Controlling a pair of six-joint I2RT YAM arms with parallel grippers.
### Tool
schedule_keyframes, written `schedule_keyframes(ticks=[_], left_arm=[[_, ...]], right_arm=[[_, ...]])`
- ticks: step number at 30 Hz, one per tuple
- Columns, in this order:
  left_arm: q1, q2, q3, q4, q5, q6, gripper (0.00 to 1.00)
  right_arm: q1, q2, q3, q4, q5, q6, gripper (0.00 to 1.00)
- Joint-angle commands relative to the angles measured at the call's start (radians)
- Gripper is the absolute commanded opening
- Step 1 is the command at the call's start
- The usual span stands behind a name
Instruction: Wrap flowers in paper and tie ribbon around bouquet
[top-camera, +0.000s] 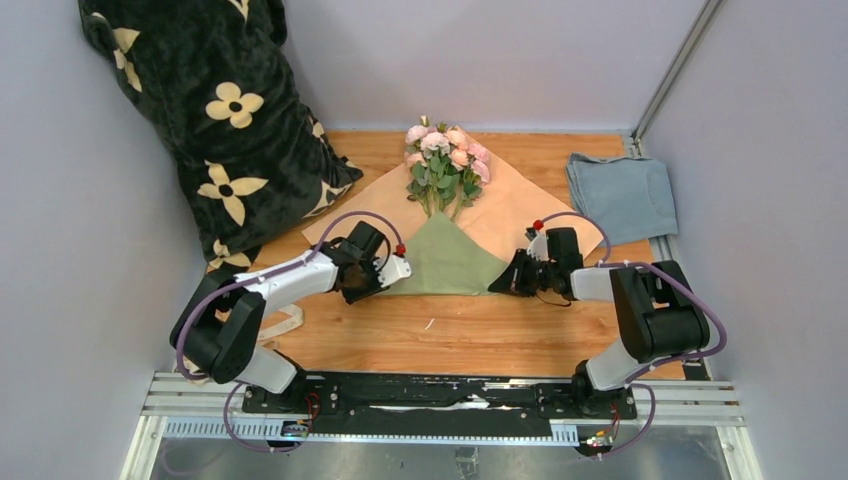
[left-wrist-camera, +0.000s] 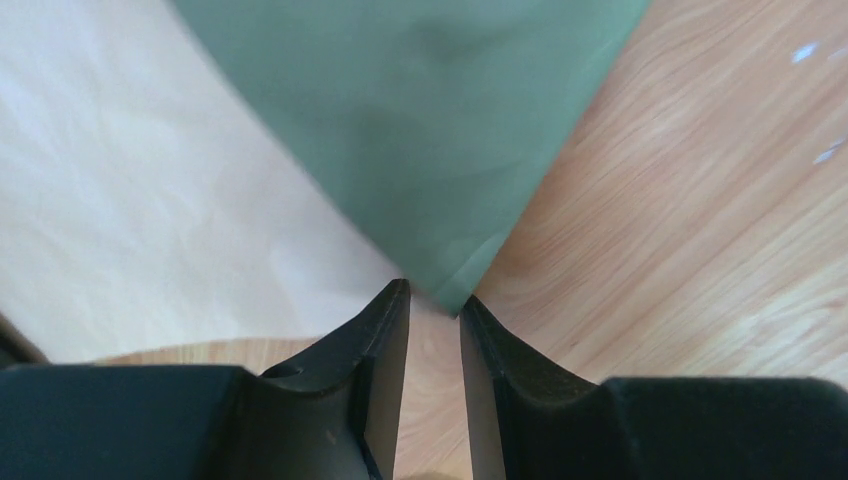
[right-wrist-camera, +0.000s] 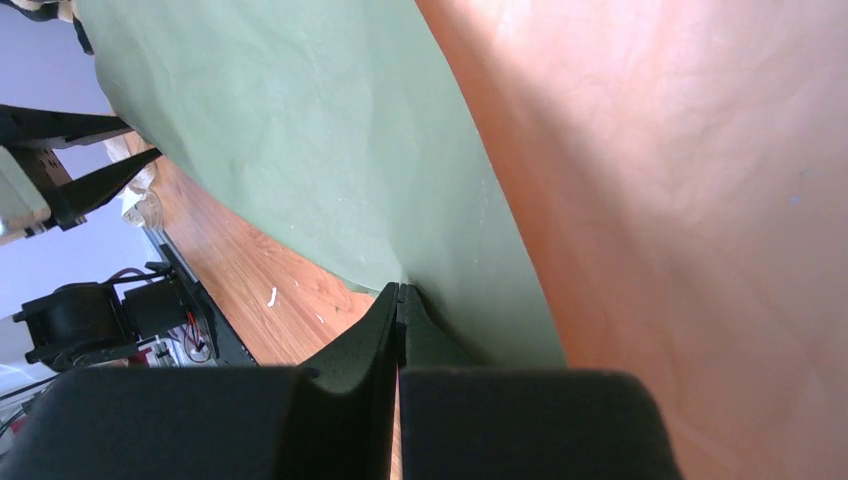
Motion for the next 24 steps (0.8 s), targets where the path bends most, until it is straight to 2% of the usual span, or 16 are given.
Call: schedule_keyframes(ticks=[1,5,8,10,12,15,18,21,24], left_arm=[[0.073,-0.016,-0.047,-0.077,-0.042,0.053,0.34],[0.092,-0.087,0.028,-0.168,-0.053,0.081,0.35],[0.071,-0.119,0.186,-0.304,0.061,0.04,0.36],[-0.005,-0.121,0.297,-0.357,0.187,0.013,0.35],[-0.12,-0.099,0.334,-0.347,0.304,0.009,0.34],[-0.248,0.035,0.365,-0.217,0.345,-0.062,0.26],[-0.274,0.215,0.4,-0.036,0.282,-0.174,0.06],[-0.276,0.292,0.41,0.132,0.278,-0.232,0.02],[-0.277,0.316,0.429,0.231,0.295,-0.272,0.01]], right_arm=[[-0.028,0.028,-0.04,-0.101,0.088,-0.057,0.0],[-0.029,0.03,-0.034,-0.109,0.085,-0.06,0.0],[-0.025,0.014,-0.037,-0.114,0.092,-0.056,0.0],[-0.024,0.001,-0.036,-0.118,0.099,-0.051,0.0],[-0.023,-0.001,-0.031,-0.122,0.103,-0.048,0.0],[-0.02,0.003,-0.025,-0.119,0.106,-0.044,0.0],[-0.02,0.014,-0.028,-0.105,0.12,-0.04,0.0],[-0.02,0.031,-0.026,-0.101,0.125,-0.041,0.0],[-0.02,0.035,-0.028,-0.101,0.128,-0.042,0.0]])
